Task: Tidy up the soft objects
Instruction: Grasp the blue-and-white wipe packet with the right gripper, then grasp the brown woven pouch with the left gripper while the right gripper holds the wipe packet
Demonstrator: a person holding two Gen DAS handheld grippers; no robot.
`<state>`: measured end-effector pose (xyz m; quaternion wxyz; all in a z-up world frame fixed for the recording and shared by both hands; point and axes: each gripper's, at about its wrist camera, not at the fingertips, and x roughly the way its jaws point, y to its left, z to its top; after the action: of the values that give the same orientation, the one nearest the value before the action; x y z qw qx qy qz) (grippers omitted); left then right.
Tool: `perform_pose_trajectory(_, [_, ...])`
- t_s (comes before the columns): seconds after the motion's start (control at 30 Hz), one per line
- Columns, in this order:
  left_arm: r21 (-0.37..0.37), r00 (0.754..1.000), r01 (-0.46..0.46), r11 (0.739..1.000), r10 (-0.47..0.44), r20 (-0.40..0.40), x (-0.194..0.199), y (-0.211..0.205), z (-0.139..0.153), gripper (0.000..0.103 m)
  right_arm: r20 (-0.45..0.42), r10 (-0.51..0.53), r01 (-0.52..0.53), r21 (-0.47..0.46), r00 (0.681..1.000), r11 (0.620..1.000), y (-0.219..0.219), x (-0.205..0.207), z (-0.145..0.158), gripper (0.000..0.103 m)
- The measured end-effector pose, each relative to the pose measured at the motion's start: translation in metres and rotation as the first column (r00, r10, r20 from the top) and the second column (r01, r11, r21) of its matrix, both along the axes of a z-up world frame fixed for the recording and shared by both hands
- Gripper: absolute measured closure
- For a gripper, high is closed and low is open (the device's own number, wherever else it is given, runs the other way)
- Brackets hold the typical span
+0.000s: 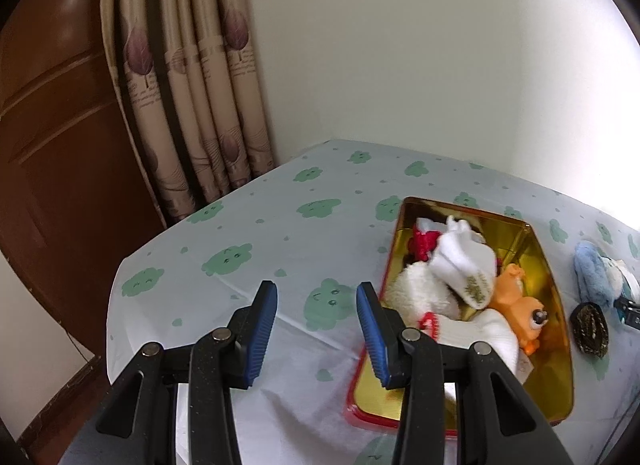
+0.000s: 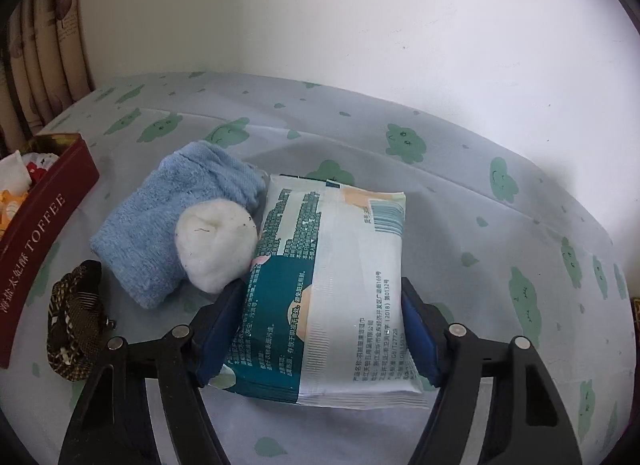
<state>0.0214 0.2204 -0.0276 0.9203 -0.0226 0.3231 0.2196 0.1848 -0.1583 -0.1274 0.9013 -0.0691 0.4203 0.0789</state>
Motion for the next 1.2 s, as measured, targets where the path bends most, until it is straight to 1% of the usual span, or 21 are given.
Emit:
perform_pose_trajectory(0.03, [0.002, 1.000, 0.019, 1.000, -0.019, 0.011, -0.001, -0.005, 0.002, 0.061, 0.003, -0.001, 0.001, 0.004, 1.000, 1.000, -0.001, -0.001, 0.001, 0.036])
perform_pose_trajectory(0.1, [0.008, 0.999, 0.041, 0.999, -0.041, 0.008, -0.001, -0.015, 0.004, 0.061, 0.010, -0.012, 0.012, 0.014, 1.000, 1.000, -0.004, -0.004, 0.002, 0.039])
perform_pose_trajectory(0.2, [0.004, 0.994, 0.109, 0.994, -0.109, -0.003, -0.001, -0.036, 0.007, 0.061, 0.015, -0.032, 0.031, 0.023, 0.999, 0.999, -0.013, -0.011, 0.004, 0.040])
perform_pose_trajectory(0.27, [0.012, 0.986, 0.165, 0.986, -0.165, -0.011, 0.000, -0.055, 0.008, 0.061, 0.015, -0.051, 0.050, 0.039, 0.999, 0.998, -0.023, -0.019, 0.005, 0.040])
perform_pose_trajectory(0.37, [-0.007, 0.965, 0.262, 0.965, -0.262, -0.026, 0.005, -0.085, 0.010, 0.060, 0.011, -0.082, 0.081, 0.040, 0.997, 0.996, -0.038, -0.031, 0.004, 0.040])
perform_pose_trajectory(0.5, [-0.038, 0.923, 0.382, 0.923, -0.383, -0.033, 0.013, -0.128, 0.011, 0.057, 0.009, -0.111, 0.111, 0.034, 0.994, 0.993, -0.058, -0.046, 0.003, 0.040])
perform_pose_trajectory(0.63, [-0.015, 0.888, 0.459, 0.888, -0.459, -0.035, 0.021, -0.165, 0.009, 0.057, 0.009, -0.137, 0.137, 0.032, 0.990, 0.990, -0.075, -0.063, 0.003, 0.040])
perform_pose_trajectory(0.7, [-0.005, 0.875, 0.483, 0.876, -0.483, -0.043, 0.025, -0.180, 0.007, 0.055, 0.009, -0.147, 0.147, 0.033, 0.989, 0.989, -0.084, -0.070, 0.002, 0.040])
perform_pose_trajectory(0.73, [-0.013, 0.863, 0.502, 0.865, -0.502, -0.056, 0.029, -0.189, 0.004, 0.055, 0.009, -0.155, 0.154, 0.033, 0.988, 0.987, -0.087, -0.073, 0.003, 0.040])
perform_pose_trajectory(0.77, [-0.029, 0.853, 0.517, 0.855, -0.518, -0.067, 0.033, -0.197, 0.001, 0.055, 0.007, -0.157, 0.157, 0.031, 0.987, 0.987, -0.090, -0.075, 0.002, 0.040])
perform_pose_trajectory(0.8, [-0.039, 0.849, 0.523, 0.852, -0.524, -0.071, 0.037, -0.201, -0.001, 0.055, 0.007, -0.161, 0.160, 0.029, 0.987, 0.987, -0.092, -0.077, 0.002, 0.040])
perform_pose_trajectory(0.87, [-0.088, 0.826, 0.550, 0.831, -0.556, -0.087, 0.048, -0.213, -0.009, 0.055, 0.008, -0.169, 0.168, 0.035, 0.986, 0.985, -0.096, -0.079, 0.002, 0.040])
perform_pose_trajectory(0.93, [-0.111, 0.813, 0.564, 0.818, -0.573, -0.098, 0.056, -0.223, -0.014, 0.055, 0.004, -0.170, 0.170, 0.039, 0.985, 0.985, -0.096, -0.079, 0.001, 0.040])
perform_pose_trajectory(0.97, [-0.121, 0.811, 0.565, 0.816, -0.576, -0.100, 0.060, -0.227, -0.018, 0.055, 0.002, -0.169, 0.169, 0.034, 0.986, 0.985, -0.095, -0.078, 0.001, 0.040])
perform_pose_trajectory(1.03, [-0.164, 0.806, 0.563, 0.810, -0.583, -0.107, 0.071, -0.232, -0.025, 0.055, 0.000, -0.165, 0.165, 0.024, 0.986, 0.986, -0.093, -0.078, 0.000, 0.040])
perform_pose_trajectory(1.13, [-0.225, 0.813, 0.539, 0.812, -0.571, -0.112, 0.085, -0.234, -0.038, 0.055, -0.003, -0.162, 0.162, 0.028, 0.987, 0.986, -0.094, -0.079, -0.001, 0.039])
perform_pose_trajectory(1.2, [-0.226, 0.818, 0.525, 0.820, -0.560, -0.130, 0.092, -0.238, -0.042, 0.055, -0.005, -0.160, 0.160, 0.032, 0.987, 0.987, -0.095, -0.079, -0.001, 0.039])
